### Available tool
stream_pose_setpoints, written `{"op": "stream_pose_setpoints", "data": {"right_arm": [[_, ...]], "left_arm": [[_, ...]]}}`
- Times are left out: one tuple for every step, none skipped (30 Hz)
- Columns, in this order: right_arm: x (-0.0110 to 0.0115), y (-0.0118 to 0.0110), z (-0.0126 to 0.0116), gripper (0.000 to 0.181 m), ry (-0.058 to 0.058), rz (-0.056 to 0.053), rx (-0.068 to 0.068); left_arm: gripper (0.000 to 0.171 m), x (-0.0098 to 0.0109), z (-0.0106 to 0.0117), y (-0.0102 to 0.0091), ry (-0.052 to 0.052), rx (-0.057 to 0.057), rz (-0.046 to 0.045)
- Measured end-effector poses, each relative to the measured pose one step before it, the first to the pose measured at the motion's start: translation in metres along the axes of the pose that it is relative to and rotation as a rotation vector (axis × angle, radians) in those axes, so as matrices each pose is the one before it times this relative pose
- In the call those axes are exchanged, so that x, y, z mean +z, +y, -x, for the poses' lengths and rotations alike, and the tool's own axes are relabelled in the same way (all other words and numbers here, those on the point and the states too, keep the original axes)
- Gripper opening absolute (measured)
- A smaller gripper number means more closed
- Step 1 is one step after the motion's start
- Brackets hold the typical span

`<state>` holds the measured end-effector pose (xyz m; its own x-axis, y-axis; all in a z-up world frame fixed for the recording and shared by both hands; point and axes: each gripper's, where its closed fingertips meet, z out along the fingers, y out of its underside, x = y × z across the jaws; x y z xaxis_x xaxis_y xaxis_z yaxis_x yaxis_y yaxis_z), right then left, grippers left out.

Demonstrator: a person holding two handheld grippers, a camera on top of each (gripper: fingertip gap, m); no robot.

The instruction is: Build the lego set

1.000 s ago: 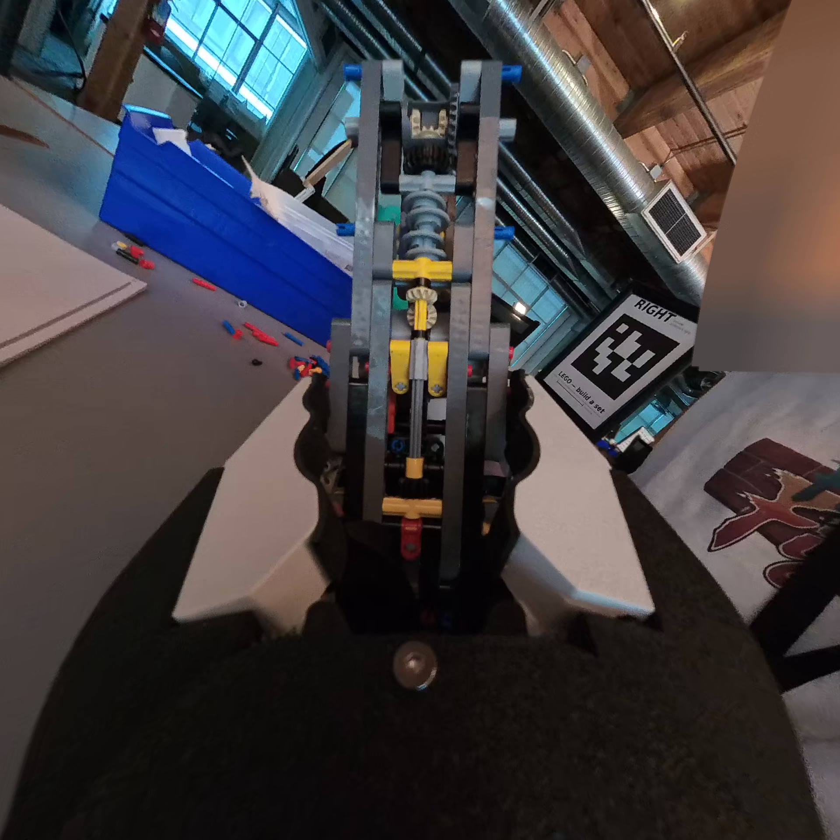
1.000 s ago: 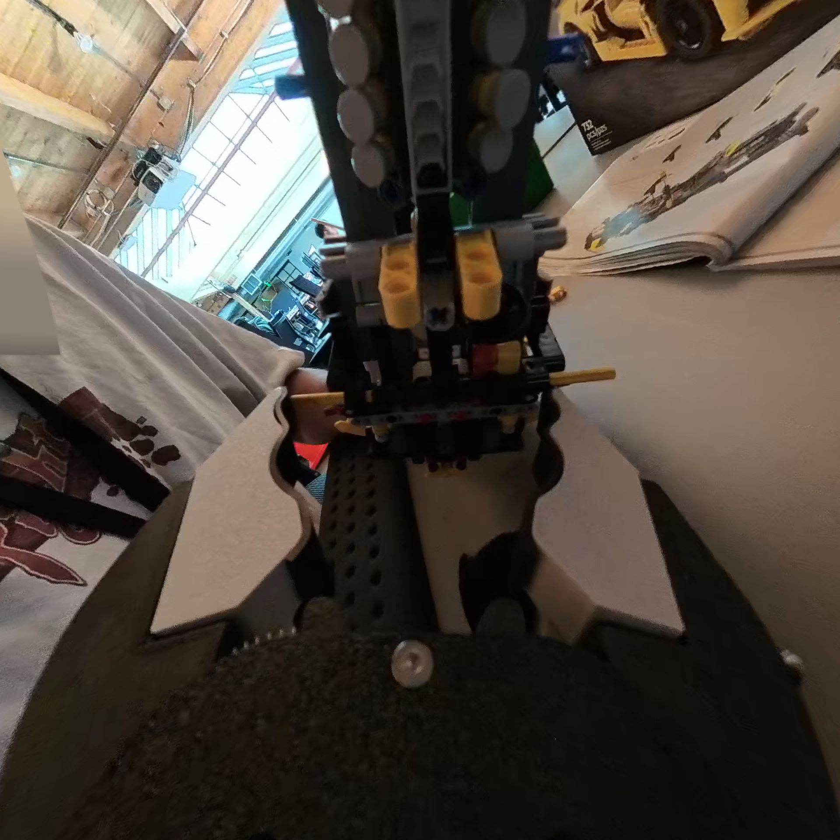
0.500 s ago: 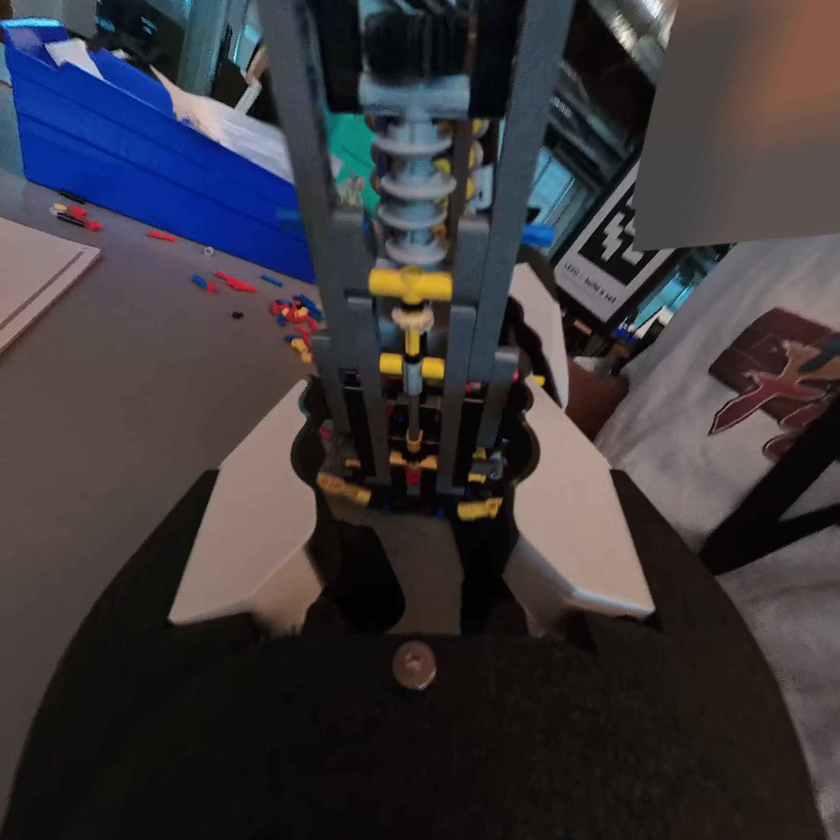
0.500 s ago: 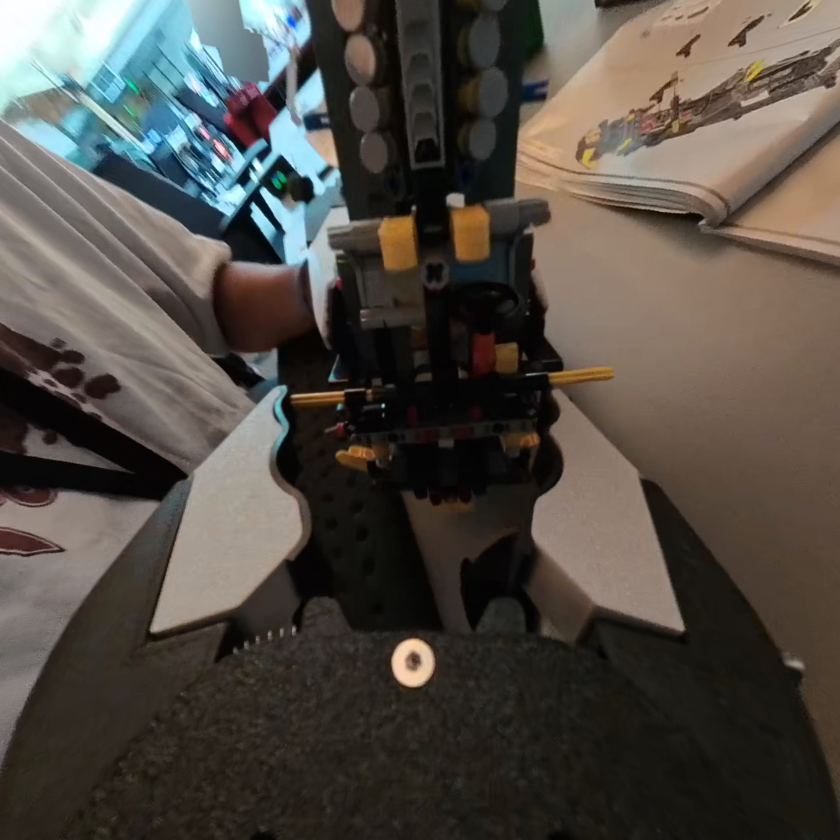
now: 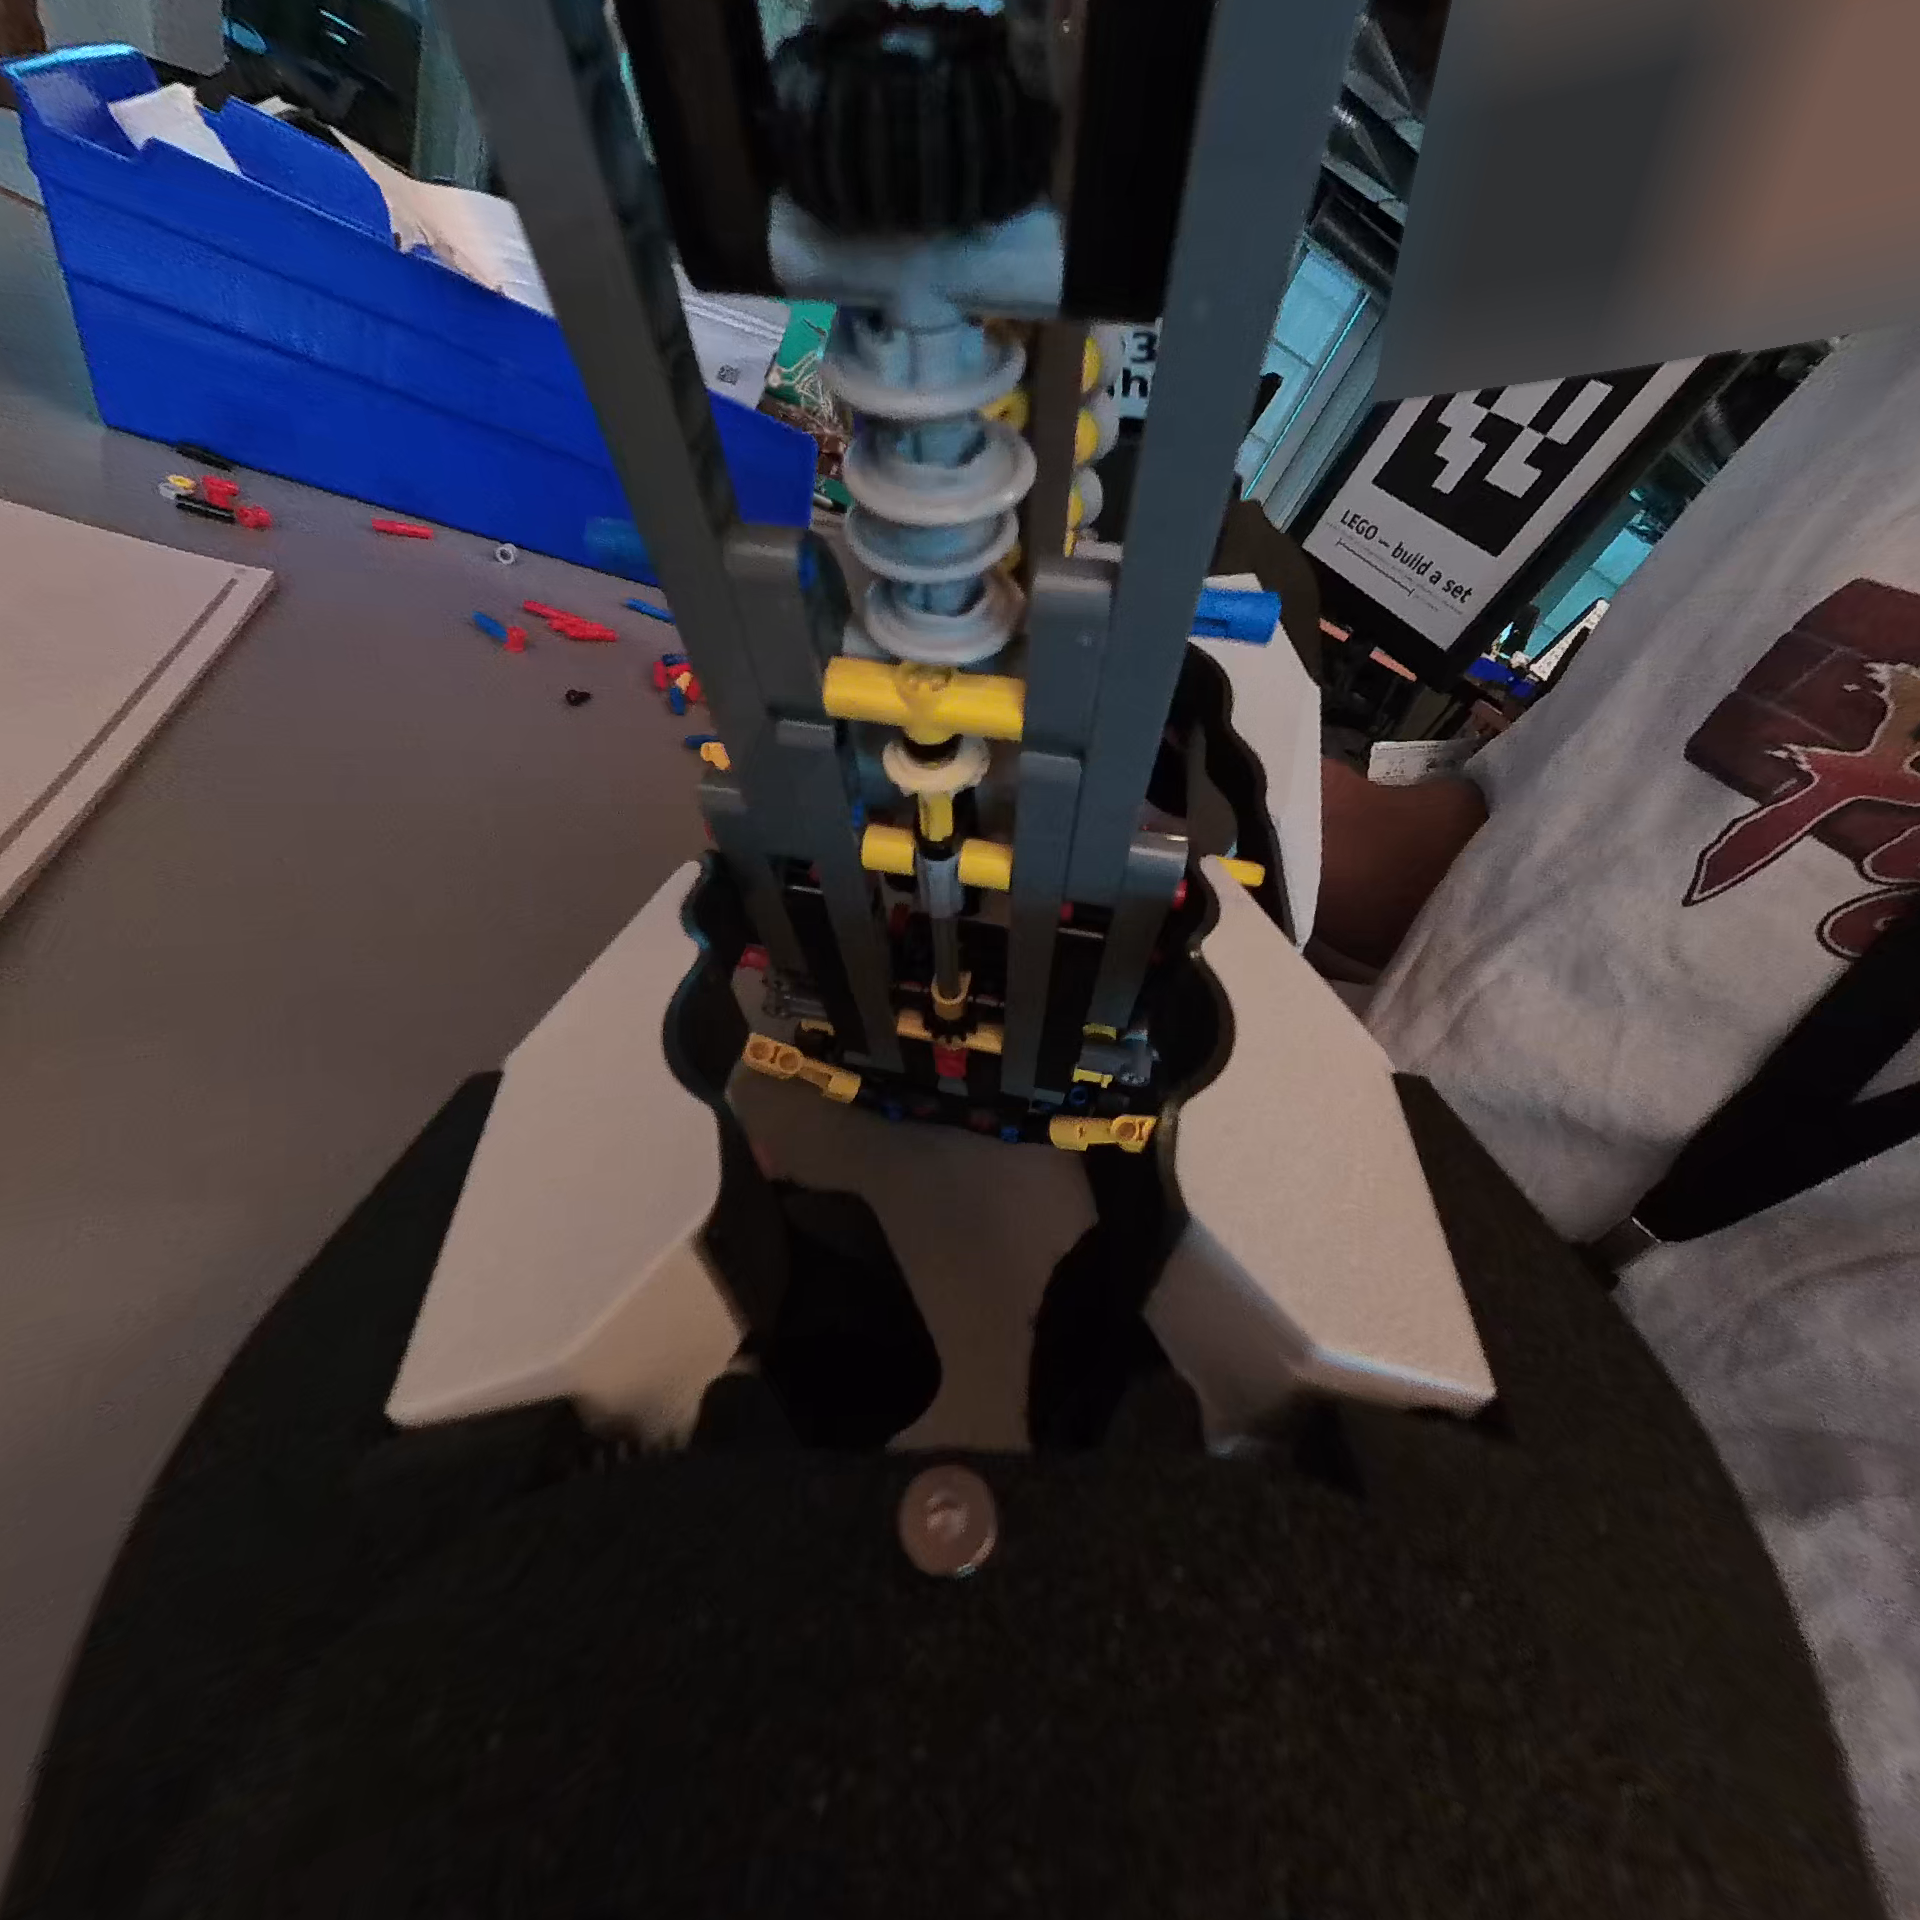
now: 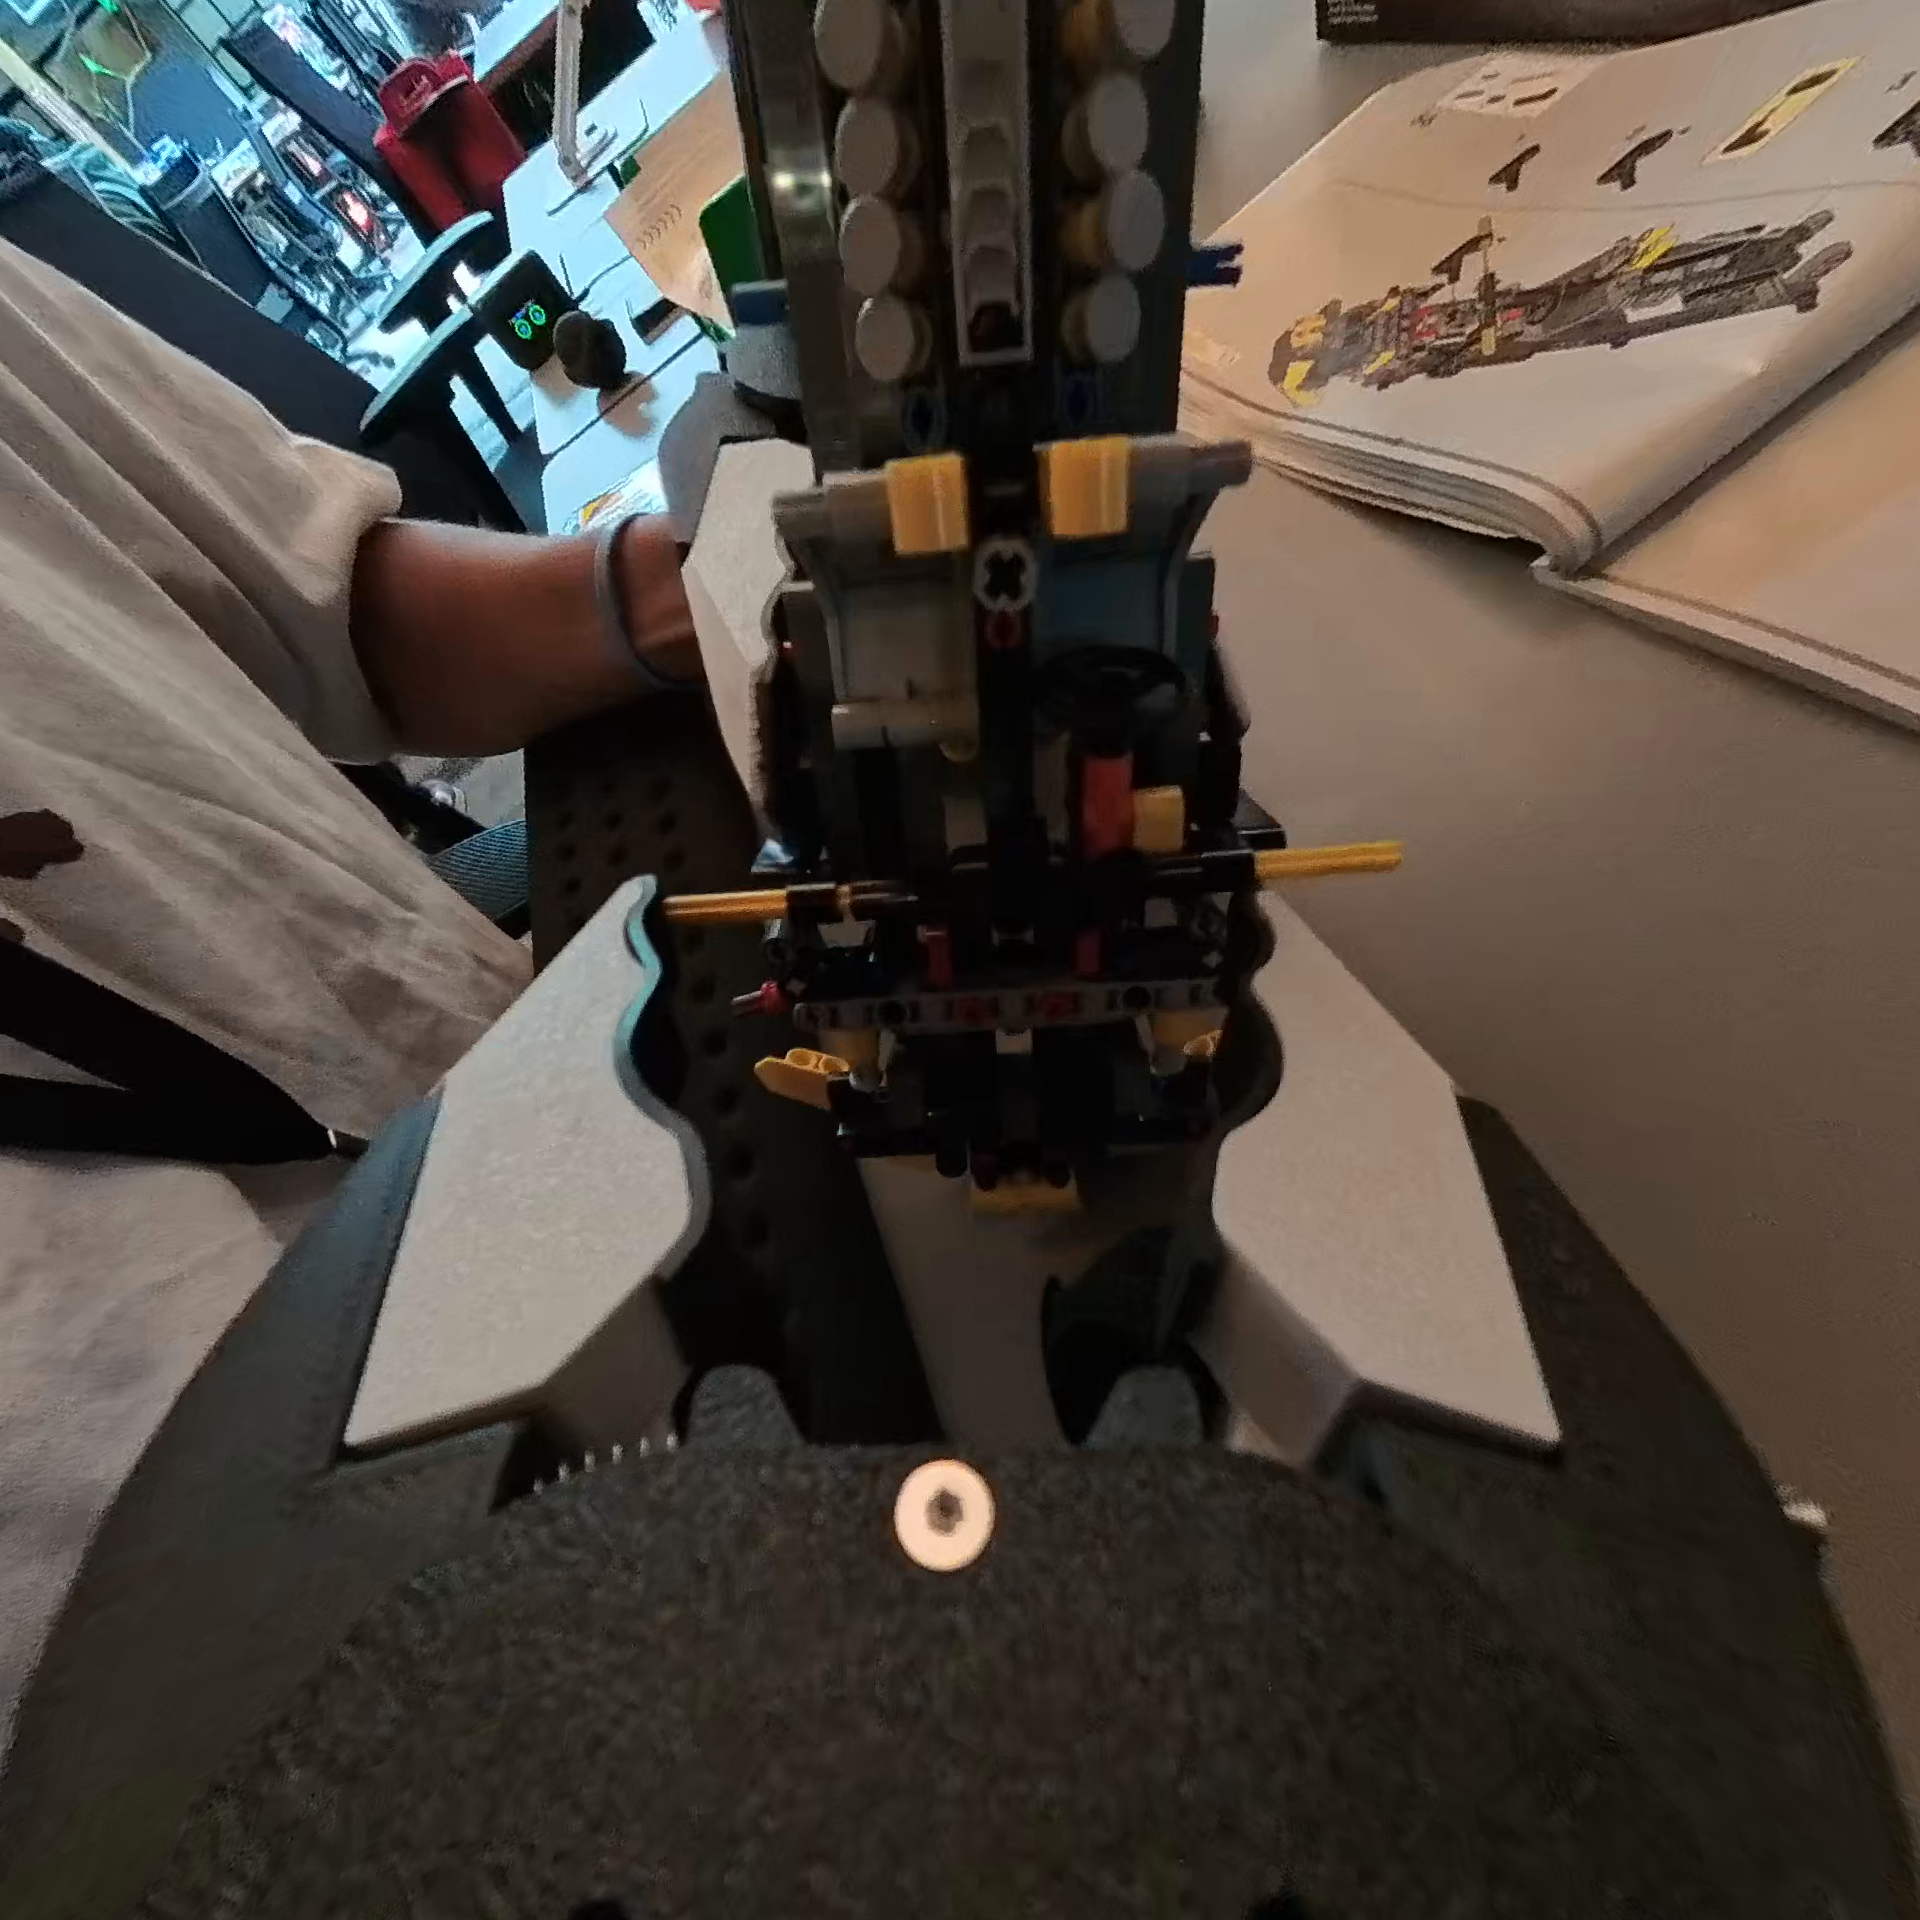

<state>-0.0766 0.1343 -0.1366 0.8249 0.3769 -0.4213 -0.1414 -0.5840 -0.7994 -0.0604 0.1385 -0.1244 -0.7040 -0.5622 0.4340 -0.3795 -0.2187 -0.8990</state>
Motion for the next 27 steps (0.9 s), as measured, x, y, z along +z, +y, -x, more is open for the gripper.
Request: {"op": "stream_pose_setpoints", "data": {"right_arm": [[0.00011, -0.00019, -0.00007, 0.104, -0.0007, -0.0046, 0.0019], [0.00016, 0.00001, -0.00028, 0.104, 0.0030, 0.0003, -0.0032], [0.00008, -0.00015, -0.00030, 0.104, 0.0011, -0.0010, 0.0014], [-0.00010, 0.00012, -0.00016, 0.104, -0.0016, -0.0009, 0.0005], [-0.00039, 0.00011, -0.00016, 0.101, -0.0017, -0.0010, -0.0025], [-0.00106, -0.00079, 0.00221, 0.092, -0.0136, -0.0099, -0.0072], [-0.00015, -0.00104, 0.00098, 0.083, -0.0081, -0.0120, 0.0039], [0.00064, 0.00102, 0.00033, 0.083, -0.0046, 0.0018, -0.0020], [-0.00042, 0.00075, 0.00024, 0.084, -0.0051, 0.0064, -0.0032], [-0.00090, -0.00037, -0.00047, 0.084, -0.0035, 0.0066, 0.0068], [0.00012, -0.00012, -0.00032, 0.084, -0.0006, 0.0019, 0.0012], [0.00075, -0.00064, -0.00033, 0.084, -0.0022, -0.0041, 0.0061], [0.00041, -0.00063, 0.00007, 0.084, -0.0047, -0.0045, 0.0033], [0.00060, -0.00040, -0.00026, 0.084, 0.0015, -0.0040, -0.0059], [0.00031, -0.00102, -0.00071, 0.085, 0.0028, -0.0070, -0.0011], [0.00016, -0.00113, -0.00092, 0.085, 0.0035, -0.0106, 0.0015], [-0.00047, -0.00152, -0.00095, 0.084, 0.0085, -0.0135, 0.0011], [-0.00064, -0.00224, -0.00192, 0.082, 0.0245, -0.0189, -0.0098], [-0.00009, -0.00134, -0.00091, 0.080, 0.0249, -0.0151, -0.0139], [0.00038, 0.00028, 0.00059, 0.080, 0.0179, -0.0008, -0.0127], [-0.00033, -0.00031, 0.00015, 0.080, 0.0204, -0.0024, -0.0127], [-0.00146, -0.00218, -0.00056, 0.077, 0.0262, -0.0180, -0.0169], [-0.00147, -0.00233, 0.00039, 0.070, 0.0239, -0.0192, -0.0262], [-0.00022, -0.00003, 0.00001, 0.067, 0.0243, -0.0003, -0.0212], [-0.00009, 0.00116, 0.00113, 0.067, 0.0093, 0.0089, -0.0138], [-0.00075, 0.00101, 0.00119, 0.066, 0.0050, 0.0094, -0.0115], [-0.00129, 0.00015, 0.00028, 0.064, 0.0079, 0.0016, -0.0140]], "left_arm": [[0.077, 0.00007, 0.00022, 0.00031, -0.0006, -0.0024, 0.00176], [0.077, 0.00018, 0.00049, 0.00017, -0.0019, -0.0020, 0.00105], [0.077, 0.00009, 0.00050, 0.00016, -0.0042, 0.0000, 0.00178], [0.077, 0.00045, 0.00067, 0.00059, -0.0065, 0.0016, 0.00415], [0.077, 0.00043, 0.00149, 0.00064, -0.0120, 0.0006, 0.00345], [0.076, -0.00020, 0.00316, -0.00053, -0.0168, -0.0091, -0.00396], [0.077, -0.00044, 0.00091, 0.00020, -0.0018, -0.0045, 0.00306], [0.077, -0.00031, -0.00039, 0.00005, 0.0000, 0.0048, -0.00001], [0.077, 0.00057, -0.00015, 0.00015, -0.0062, 0.0097, 0.00041], [0.077, 0.00038, 0.00028, -0.00002, -0.0034, 0.0019, 0.00068], [0.077, -0.00040, 0.00085, -0.00016, 0.0012, -0.0058, 0.00033], [0.077, -0.00068, 0.00155, -0.00035, -0.0077, 0.0020, -0.00031], [0.077, -0.00073, 0.00039, -0.00037, -0.0038, 0.0083, -0.00006], [0.077, -0.00063, 0.00043, -0.00043, -0.0040, 0.0089, 0.00032], [0.077, -0.00059, 0.00085, -0.00094, -0.0076, 0.0103, -0.00159], [0.077, -0.00072, 0.00094, -0.00077, -0.0064, 0.0027, -0.00022], [0.077, -0.00097, 0.00198, -0.00040, -0.0083, -0.0065, 0.00041], [0.077, -0.00112, 0.00174, -0.00019, -0.0069, -0.0067, -0.00158], [0.077, -0.00088, 0.00029, 0.00042, -0.0014, 0.0006, 0.00005], [0.077, -0.00061, -0.00055, 0.00068, -0.0013, 0.0095, 0.00062], [0.077, -0.00046, 0.00016, 0.00030, -0.0045, 0.0013, 0.00083], [0.077, -0.00055, 0.00152, -0.00003, -0.0077, -0.0102, -0.00193], [0.077, -0.00048, 0.00164, -0.00019, -0.0062, -0.0062, -0.00114], [0.077, -0.00027, -0.00004, 0.00027, 0.0007, 0.0044, 0.00347], [0.077, 0.00001, -0.00088, 0.00018, 0.0011, 0.0097, 0.00157], [0.077, 0.00042, -0.00067, 0.00004, -0.0013, 0.0054, -0.00086], [0.077, 0.00074, -0.00049, 0.00016, 0.0000, -0.0018, -0.00010]]}}
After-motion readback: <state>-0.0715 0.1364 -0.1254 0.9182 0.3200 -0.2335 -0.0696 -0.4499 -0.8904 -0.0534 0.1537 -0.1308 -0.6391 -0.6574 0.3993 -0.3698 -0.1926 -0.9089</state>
